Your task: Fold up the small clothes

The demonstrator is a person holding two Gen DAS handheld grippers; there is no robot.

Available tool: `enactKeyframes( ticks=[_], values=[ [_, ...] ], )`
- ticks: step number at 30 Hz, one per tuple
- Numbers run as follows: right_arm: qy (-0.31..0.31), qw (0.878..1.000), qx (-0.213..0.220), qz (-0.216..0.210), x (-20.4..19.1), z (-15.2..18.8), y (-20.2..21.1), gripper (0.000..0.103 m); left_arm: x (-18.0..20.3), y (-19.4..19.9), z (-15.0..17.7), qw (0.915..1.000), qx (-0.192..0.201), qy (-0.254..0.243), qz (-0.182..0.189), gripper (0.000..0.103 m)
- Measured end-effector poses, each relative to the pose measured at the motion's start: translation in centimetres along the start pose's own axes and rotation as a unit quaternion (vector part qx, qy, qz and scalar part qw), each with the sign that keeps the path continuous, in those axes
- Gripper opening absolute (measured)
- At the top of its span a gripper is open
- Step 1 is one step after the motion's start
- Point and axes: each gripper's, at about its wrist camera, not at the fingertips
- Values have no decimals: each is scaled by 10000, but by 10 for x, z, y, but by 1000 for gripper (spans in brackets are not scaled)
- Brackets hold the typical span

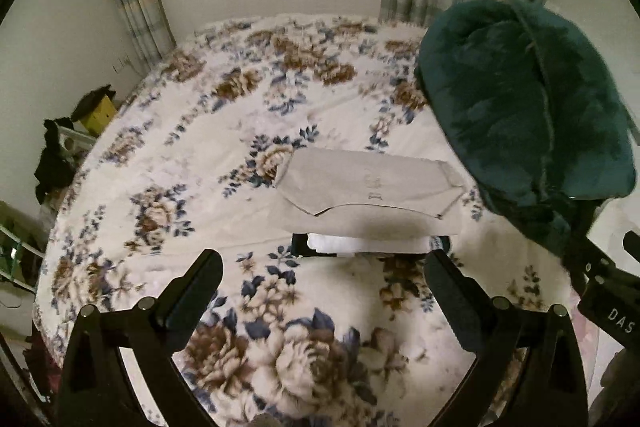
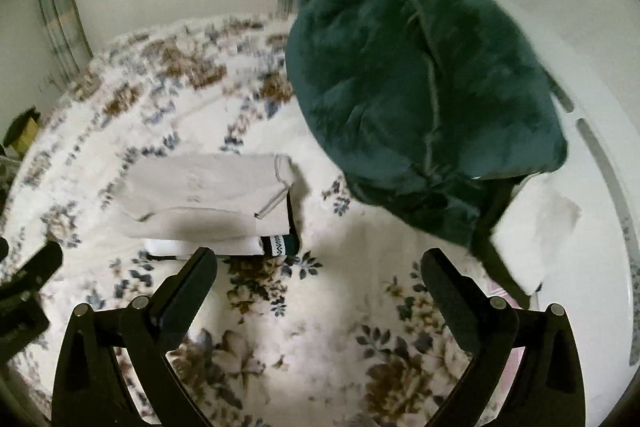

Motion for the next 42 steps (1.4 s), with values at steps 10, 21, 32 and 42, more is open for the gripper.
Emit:
enactKeyframes(
  ticks=[10,21,32,42],
  values=[
    [-59,9973,705,-220,37,25,193,103,4,154,25,9990,449,-4,-65,103],
    [-87,9912,1255,-414,71,73,340,103,3,249,61,9968,787,111,-34,103],
    [-15,9864,1590,-418,85,87,395,103,1,294,82,9946,1030,124,-77,103],
    [99,9849,1664,-475,89,85,408,103,-2,307,91,9930,1153,222,-139,103]
  ],
)
Point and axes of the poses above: each gripper's, at about its wrist camera, not at the fingertips, and y roughly against the way its jaws point, x to its right, z to its underside, and after that the axes turned 3 degrees about -y, right-handed
